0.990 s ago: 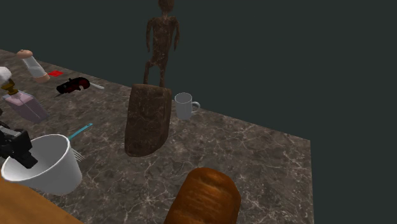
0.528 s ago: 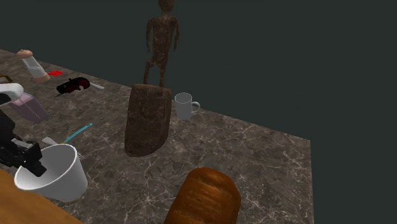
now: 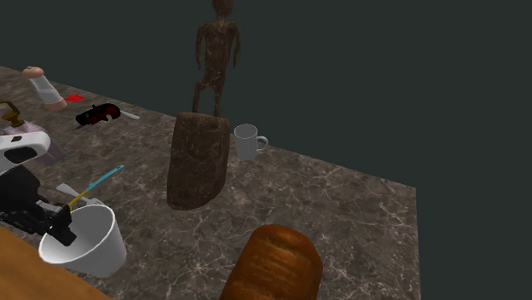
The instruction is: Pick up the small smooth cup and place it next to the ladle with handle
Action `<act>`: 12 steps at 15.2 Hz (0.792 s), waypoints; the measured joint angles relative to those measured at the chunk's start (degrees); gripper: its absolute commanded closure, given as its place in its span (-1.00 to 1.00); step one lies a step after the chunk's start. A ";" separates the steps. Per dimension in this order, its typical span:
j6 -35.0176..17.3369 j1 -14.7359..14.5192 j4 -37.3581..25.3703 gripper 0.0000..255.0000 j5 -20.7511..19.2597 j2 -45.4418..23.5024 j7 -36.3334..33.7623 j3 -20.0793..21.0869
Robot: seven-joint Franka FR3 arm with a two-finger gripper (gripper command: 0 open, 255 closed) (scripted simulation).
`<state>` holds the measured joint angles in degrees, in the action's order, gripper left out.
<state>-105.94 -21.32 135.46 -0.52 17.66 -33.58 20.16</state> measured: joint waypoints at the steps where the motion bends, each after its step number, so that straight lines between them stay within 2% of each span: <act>1: -0.62 0.08 0.37 1.00 -0.11 -0.25 0.03 -0.03; 9: -7.62 0.15 4.29 1.00 -0.84 -3.60 -1.60 0.85; 12: -8.76 0.19 5.00 1.00 -0.98 -4.02 -1.77 0.92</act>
<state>-114.70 -21.13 140.46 -1.51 13.64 -35.35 21.08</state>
